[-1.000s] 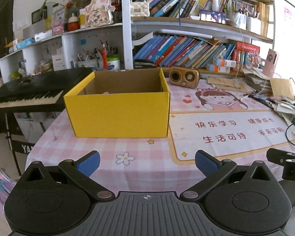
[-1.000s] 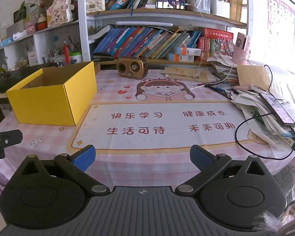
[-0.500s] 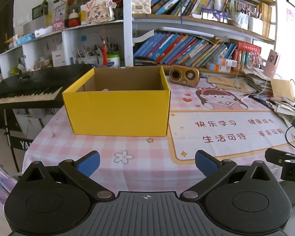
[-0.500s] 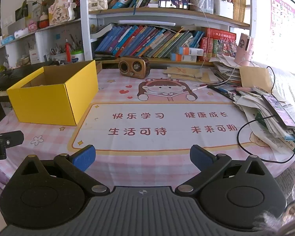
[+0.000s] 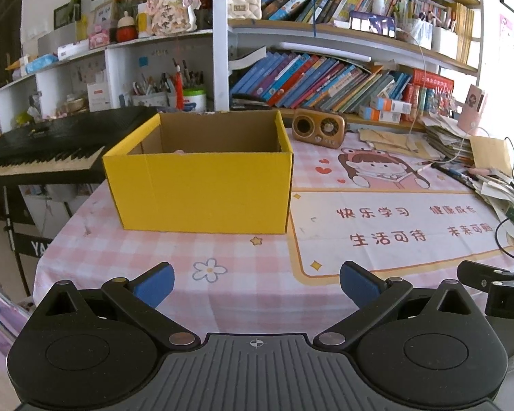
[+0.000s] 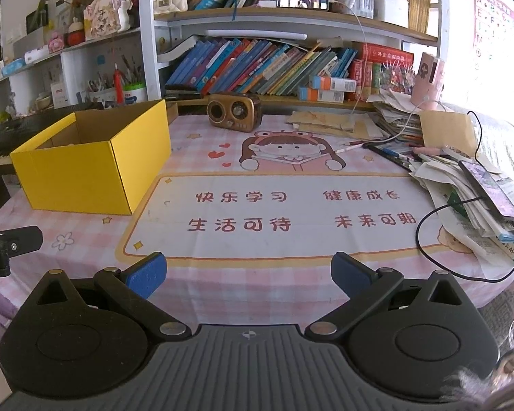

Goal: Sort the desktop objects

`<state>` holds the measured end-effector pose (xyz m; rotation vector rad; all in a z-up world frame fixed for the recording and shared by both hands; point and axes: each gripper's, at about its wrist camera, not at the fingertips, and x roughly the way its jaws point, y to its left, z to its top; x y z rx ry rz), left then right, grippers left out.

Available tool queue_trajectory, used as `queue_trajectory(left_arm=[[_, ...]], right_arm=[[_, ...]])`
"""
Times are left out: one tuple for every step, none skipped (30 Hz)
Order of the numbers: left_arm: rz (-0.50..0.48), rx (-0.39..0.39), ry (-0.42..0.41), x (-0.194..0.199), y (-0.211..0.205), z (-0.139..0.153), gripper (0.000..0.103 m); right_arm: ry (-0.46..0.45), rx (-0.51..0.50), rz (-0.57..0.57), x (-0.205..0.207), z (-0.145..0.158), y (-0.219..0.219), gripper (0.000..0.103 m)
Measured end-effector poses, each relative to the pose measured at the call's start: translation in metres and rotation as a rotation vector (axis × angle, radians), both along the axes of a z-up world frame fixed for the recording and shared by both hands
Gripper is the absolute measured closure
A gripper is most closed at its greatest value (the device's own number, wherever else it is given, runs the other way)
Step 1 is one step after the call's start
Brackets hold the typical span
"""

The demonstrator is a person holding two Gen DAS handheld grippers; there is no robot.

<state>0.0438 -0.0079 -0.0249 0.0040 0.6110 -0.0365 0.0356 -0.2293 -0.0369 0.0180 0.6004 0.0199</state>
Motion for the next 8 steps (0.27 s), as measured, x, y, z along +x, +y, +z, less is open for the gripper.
queue_trajectory(left_arm=[[0.001,-0.004,0.003,0.0004,-0.0003,-0.0006,0.0],[0.002,-0.007,0.006,0.0009,-0.0006,-0.0013,0.0],[0.003,-0.01,0.01,0.0015,-0.001,-0.0021,0.0],[0.003,-0.012,0.014,0.0021,-0.0017,-0.0026,0.0],[0.002,-0.014,0.016,0.0028,-0.0029,-0.003,0.0],[0.002,-0.013,0.017,0.0036,-0.0047,-0.003,0.0],[-0.001,-0.014,0.017,0.0044,-0.0071,-0.0029,0.0],[-0.008,-0.017,0.014,0.0054,-0.0094,-0.0026,0.0]], right_arm=[[0.001,0.001,0.002,0.0001,-0.0005,-0.0002,0.0],[0.002,0.001,0.003,0.0005,-0.0002,-0.0012,0.0],[0.004,0.001,0.004,0.0007,-0.0005,-0.002,0.0],[0.006,0.002,0.004,0.0011,-0.0008,-0.0031,0.0],[0.01,0.002,0.003,0.0017,-0.0011,-0.0045,0.0],[0.013,0.003,0.002,0.0024,-0.0015,-0.0061,0.0],[0.015,0.003,0.001,0.0032,-0.0017,-0.0077,0.0],[0.018,0.002,0.001,0.0045,-0.0015,-0.0097,0.0]])
